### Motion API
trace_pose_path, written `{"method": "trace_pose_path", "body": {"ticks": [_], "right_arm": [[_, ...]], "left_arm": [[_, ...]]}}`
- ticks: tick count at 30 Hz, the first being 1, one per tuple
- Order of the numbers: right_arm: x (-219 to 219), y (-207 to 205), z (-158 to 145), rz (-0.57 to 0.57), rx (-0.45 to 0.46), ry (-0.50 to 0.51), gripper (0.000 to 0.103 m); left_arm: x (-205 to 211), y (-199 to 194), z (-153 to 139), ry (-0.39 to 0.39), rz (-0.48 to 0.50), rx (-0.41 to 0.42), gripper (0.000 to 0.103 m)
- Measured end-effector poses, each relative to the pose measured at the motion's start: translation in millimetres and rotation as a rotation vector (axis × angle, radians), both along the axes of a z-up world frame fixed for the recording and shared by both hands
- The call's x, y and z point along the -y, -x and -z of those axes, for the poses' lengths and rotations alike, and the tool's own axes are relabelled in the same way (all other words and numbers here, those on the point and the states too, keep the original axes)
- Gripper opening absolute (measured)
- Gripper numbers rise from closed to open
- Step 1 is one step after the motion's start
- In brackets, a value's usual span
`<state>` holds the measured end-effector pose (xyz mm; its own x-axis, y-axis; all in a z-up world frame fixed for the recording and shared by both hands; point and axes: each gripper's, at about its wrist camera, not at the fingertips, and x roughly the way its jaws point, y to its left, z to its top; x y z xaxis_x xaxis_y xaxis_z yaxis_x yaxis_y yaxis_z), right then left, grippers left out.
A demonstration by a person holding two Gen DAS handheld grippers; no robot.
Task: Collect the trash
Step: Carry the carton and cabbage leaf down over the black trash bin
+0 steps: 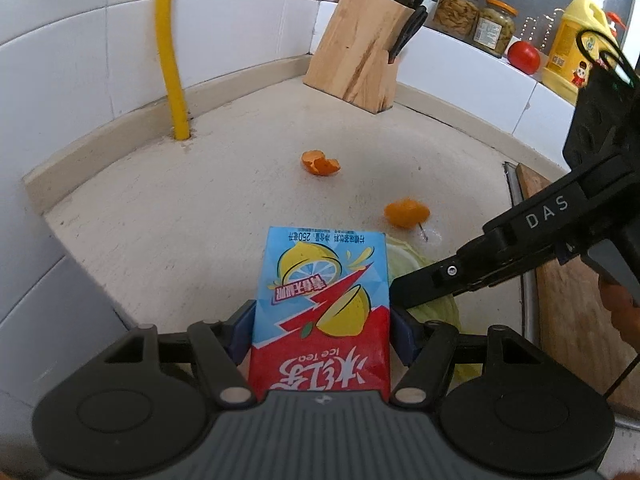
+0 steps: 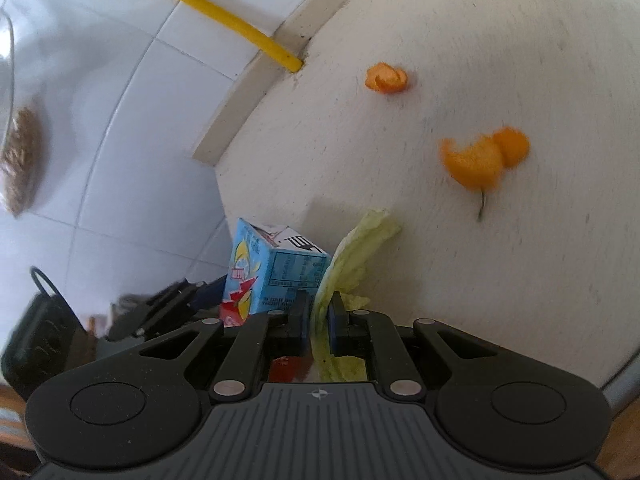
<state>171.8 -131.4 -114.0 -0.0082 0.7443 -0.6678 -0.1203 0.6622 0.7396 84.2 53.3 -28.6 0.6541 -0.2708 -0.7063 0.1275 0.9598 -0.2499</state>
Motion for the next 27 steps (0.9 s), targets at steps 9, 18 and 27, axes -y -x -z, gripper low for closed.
{"method": "trace_pose_path", "body": {"ticks": [9,18,27], "right_arm": [[14.7,2.7,-0.4,0.111,-0.001,0.014,0.014],[16.4,17.1,13.1,0.137,-0.031,0.053,0.014],[-16.1,24.6,11.6,0.117,-0.058,-0.036,0.014]], "left_arm": [[-12.0,10.7,0.0,0.017,-0.012,0.004,0.062],[-12.0,18.0,4.9,0.023,0.010,-0.005,0.062],[-33.0,36.4,1.2,0.016,-0.033,0.008,0.062]]}}
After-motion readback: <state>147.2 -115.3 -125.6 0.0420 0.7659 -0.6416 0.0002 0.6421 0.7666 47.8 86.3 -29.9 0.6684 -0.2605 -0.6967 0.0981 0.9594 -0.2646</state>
